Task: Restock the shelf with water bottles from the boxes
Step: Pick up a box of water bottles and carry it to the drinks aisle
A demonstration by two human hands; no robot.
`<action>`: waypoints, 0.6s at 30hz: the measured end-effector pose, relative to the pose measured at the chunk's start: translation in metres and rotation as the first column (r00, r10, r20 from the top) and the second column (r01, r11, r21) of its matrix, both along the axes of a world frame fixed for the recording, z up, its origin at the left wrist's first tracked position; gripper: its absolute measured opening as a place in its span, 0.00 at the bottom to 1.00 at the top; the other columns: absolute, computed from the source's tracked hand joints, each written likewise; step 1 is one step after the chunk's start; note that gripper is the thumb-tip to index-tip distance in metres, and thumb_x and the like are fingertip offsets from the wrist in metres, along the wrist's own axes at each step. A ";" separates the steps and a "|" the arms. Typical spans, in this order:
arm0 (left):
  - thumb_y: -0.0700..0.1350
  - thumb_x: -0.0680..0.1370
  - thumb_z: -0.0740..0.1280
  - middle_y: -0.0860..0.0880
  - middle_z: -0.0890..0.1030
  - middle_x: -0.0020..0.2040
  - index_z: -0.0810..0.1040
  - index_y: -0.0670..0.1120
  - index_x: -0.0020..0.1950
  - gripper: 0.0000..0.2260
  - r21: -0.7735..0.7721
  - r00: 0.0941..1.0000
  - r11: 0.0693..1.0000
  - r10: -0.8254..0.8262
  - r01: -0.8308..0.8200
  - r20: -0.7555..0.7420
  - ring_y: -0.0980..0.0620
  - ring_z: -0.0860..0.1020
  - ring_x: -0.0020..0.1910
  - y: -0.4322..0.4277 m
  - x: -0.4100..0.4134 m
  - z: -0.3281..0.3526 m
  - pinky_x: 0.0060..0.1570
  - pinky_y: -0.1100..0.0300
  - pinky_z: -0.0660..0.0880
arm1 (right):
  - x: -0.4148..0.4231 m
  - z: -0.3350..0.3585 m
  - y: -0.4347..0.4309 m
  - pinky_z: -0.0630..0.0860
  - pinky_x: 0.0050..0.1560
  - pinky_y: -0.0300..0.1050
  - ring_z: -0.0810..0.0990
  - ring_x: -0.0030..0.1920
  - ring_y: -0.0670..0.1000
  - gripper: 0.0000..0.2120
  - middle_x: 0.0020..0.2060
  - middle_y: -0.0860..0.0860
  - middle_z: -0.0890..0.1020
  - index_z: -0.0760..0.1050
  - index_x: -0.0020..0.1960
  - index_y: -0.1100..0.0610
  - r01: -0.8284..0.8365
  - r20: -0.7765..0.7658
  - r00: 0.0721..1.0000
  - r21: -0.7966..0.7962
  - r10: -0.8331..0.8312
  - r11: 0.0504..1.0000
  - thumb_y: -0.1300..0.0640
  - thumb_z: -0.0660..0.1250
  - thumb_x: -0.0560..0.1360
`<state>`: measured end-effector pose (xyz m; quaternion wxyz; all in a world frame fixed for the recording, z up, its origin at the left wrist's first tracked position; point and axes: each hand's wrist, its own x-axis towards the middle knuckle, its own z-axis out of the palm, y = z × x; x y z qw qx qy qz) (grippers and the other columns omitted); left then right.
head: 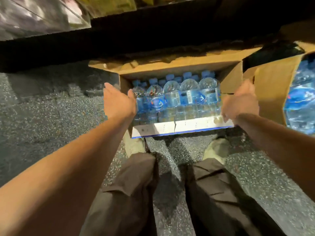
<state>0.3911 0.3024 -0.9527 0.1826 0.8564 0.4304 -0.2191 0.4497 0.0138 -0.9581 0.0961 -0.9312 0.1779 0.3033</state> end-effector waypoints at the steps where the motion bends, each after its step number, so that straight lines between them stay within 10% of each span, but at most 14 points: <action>1: 0.54 0.81 0.59 0.39 0.61 0.75 0.48 0.38 0.77 0.34 -0.019 0.997 0.997 0.073 -0.073 -0.012 0.40 0.63 0.73 0.002 0.000 -0.008 0.71 0.48 0.61 | 0.003 -0.007 -0.001 0.65 0.67 0.51 0.67 0.69 0.60 0.31 0.73 0.59 0.61 0.50 0.76 0.63 0.069 0.000 0.998 -0.006 -0.069 0.998 0.55 0.59 0.79; 11: 0.46 0.83 0.51 0.36 0.77 0.53 0.69 0.41 0.57 0.12 0.010 0.995 0.995 0.101 -0.101 0.003 0.39 0.75 0.49 -0.001 -0.011 -0.042 0.45 0.53 0.67 | 0.014 -0.034 -0.017 0.71 0.57 0.57 0.76 0.57 0.65 0.15 0.57 0.63 0.77 0.64 0.62 0.61 0.130 0.153 0.980 -0.011 -0.127 0.991 0.51 0.52 0.82; 18: 0.45 0.82 0.53 0.35 0.78 0.54 0.73 0.37 0.55 0.14 0.021 0.999 0.999 0.029 -0.028 -0.043 0.37 0.76 0.53 0.006 -0.011 -0.046 0.51 0.52 0.70 | 0.009 -0.041 -0.016 0.70 0.57 0.56 0.75 0.58 0.64 0.21 0.57 0.64 0.76 0.70 0.61 0.63 0.102 0.115 0.989 -0.063 -0.094 0.993 0.49 0.49 0.83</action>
